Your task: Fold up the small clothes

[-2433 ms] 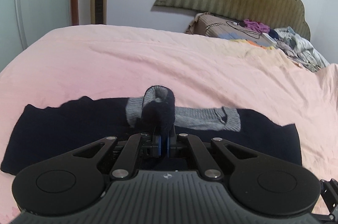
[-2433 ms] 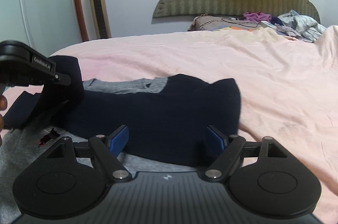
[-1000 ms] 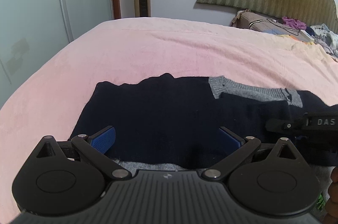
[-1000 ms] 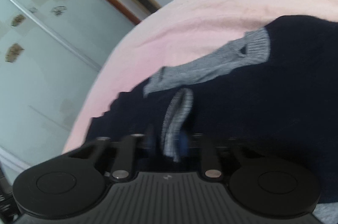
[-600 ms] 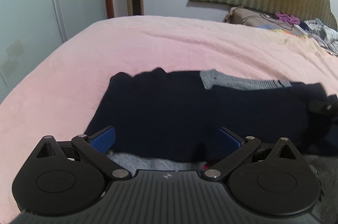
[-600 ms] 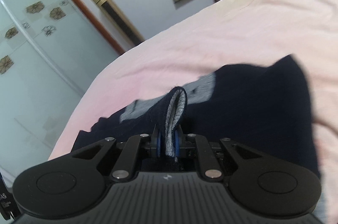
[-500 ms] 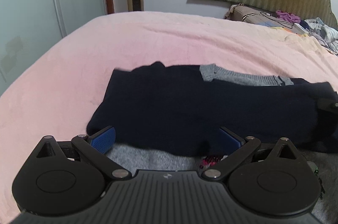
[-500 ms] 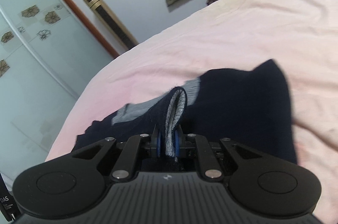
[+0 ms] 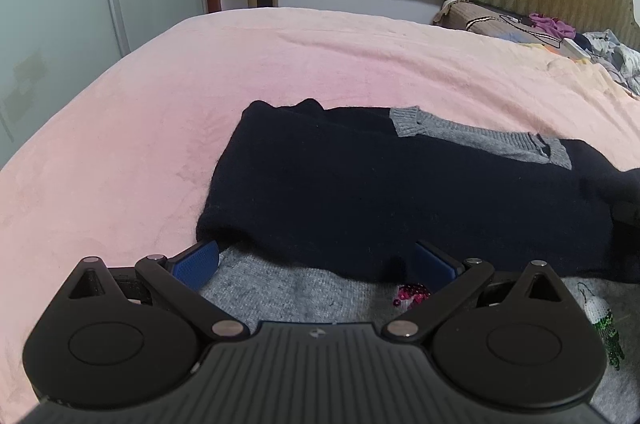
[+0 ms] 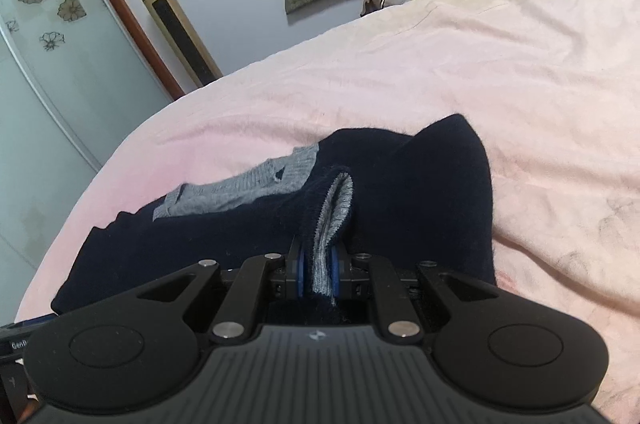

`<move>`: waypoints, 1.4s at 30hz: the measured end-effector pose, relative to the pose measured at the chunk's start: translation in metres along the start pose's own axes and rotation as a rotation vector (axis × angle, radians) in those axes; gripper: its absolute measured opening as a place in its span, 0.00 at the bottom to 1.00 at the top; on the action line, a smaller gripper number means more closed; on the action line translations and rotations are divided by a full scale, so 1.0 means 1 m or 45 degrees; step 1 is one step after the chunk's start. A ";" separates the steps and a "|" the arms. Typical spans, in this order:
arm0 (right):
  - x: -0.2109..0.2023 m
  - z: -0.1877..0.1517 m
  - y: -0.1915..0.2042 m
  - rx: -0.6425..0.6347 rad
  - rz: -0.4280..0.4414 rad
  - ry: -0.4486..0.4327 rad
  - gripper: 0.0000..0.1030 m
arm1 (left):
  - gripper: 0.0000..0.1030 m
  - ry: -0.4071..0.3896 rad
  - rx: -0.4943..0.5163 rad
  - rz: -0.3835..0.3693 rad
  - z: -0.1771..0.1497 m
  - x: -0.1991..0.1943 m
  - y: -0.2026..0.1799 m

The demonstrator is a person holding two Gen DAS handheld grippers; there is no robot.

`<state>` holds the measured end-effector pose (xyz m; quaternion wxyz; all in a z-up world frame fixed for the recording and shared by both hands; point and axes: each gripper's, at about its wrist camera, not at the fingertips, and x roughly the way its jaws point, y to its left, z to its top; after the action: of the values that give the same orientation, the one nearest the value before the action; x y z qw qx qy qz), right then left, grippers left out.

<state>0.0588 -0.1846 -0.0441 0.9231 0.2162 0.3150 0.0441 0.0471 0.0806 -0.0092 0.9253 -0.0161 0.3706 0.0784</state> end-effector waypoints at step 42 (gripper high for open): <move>-0.057 -0.045 0.018 -0.252 -0.177 -0.015 0.69 | 0.99 -0.009 0.034 -0.041 -0.019 -0.036 -0.005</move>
<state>-0.0126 -0.1640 -0.0360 0.9426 0.1019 0.3180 0.0096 0.0091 0.0695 0.0011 0.9279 -0.0093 0.3680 0.0587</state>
